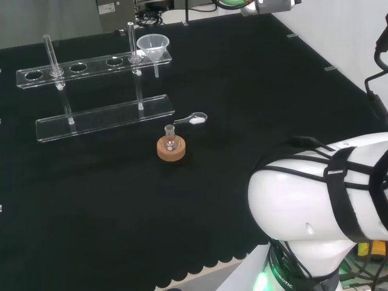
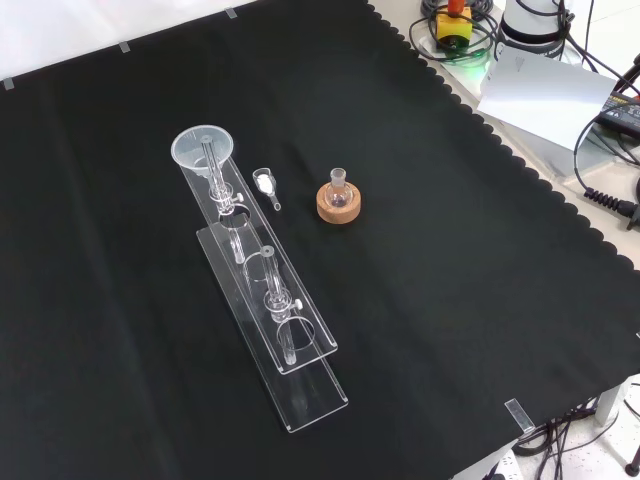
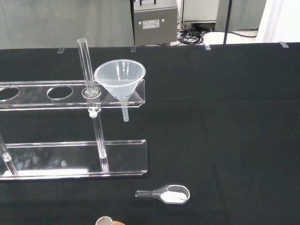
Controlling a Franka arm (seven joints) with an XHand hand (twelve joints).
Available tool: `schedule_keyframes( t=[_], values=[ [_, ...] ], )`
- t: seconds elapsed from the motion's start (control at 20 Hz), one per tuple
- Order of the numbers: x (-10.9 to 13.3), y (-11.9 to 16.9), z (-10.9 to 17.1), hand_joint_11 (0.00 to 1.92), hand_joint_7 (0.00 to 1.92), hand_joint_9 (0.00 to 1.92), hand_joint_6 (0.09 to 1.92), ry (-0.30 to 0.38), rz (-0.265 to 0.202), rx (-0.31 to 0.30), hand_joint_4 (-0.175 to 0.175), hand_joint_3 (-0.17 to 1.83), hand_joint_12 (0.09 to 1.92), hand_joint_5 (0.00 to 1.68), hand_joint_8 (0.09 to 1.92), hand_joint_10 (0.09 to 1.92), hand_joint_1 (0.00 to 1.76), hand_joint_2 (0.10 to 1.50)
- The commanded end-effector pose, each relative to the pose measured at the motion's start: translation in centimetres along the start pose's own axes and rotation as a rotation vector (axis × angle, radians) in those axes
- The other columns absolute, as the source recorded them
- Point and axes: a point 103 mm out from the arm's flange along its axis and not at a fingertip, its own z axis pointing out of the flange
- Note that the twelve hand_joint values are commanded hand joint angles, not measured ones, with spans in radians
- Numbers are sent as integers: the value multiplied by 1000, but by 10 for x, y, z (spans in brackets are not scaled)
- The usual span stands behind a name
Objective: Pick up the funnel from the transparent funnel stand.
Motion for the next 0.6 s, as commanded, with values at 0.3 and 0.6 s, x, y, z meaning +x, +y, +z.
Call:
schedule_keyframes(
  t=[0.3, 0.6],
  values=[
    [-7, 7, -2, 0, 0, 86, 87, -3, 12, -9, -2, 386, 1389, 178, 254, 655, 0, 1233],
    [-18, 28, 10, 0, 1, 87, 87, -2, 42, 5, -4, 374, 1388, 183, 260, 656, 0, 1236]
  ],
)
